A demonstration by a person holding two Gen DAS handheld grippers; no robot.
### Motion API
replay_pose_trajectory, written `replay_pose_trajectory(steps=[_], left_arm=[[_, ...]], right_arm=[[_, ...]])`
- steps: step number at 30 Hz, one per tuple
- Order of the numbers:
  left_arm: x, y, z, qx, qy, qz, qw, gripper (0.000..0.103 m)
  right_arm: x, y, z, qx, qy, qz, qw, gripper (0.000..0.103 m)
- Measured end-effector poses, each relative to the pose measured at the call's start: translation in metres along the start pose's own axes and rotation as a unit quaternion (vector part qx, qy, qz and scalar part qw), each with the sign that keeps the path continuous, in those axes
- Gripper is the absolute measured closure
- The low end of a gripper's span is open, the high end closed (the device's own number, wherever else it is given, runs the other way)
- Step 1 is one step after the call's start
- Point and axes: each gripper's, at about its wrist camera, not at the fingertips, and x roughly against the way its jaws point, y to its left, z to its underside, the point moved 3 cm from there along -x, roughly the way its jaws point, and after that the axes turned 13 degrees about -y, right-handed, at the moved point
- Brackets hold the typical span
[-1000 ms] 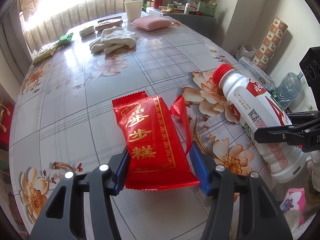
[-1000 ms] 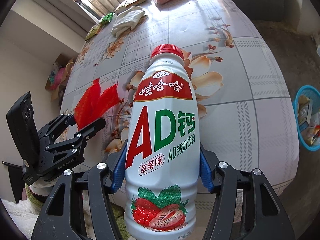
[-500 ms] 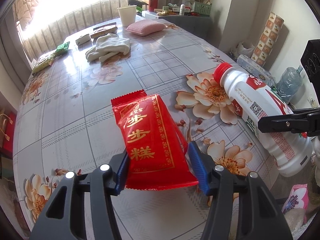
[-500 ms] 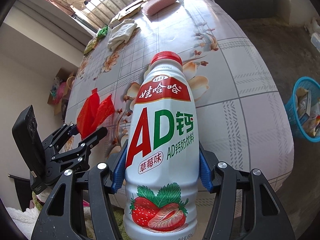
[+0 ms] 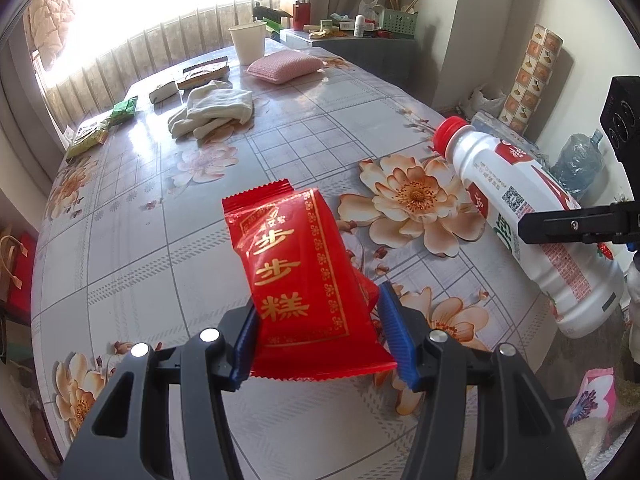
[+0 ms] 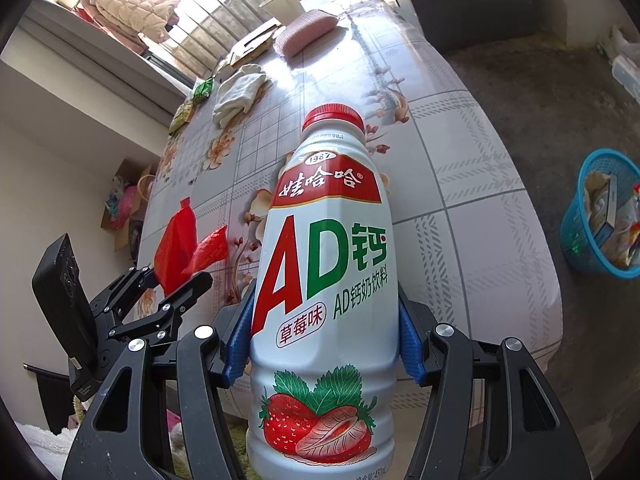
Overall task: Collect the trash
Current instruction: 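Carry the AD bottle and red snack bag over the blue wastebasket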
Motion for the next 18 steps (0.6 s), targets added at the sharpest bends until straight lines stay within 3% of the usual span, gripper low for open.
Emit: replay_pose_trajectory(steps=[18], left_arm=[[0.015, -0.018, -0.013, -0.015, -0.019, 0.003, 0.9997, 0.049]], right_arm=[[0.018, -0.008, -0.002, -0.008, -0.02, -0.01, 1.0, 0.046]])
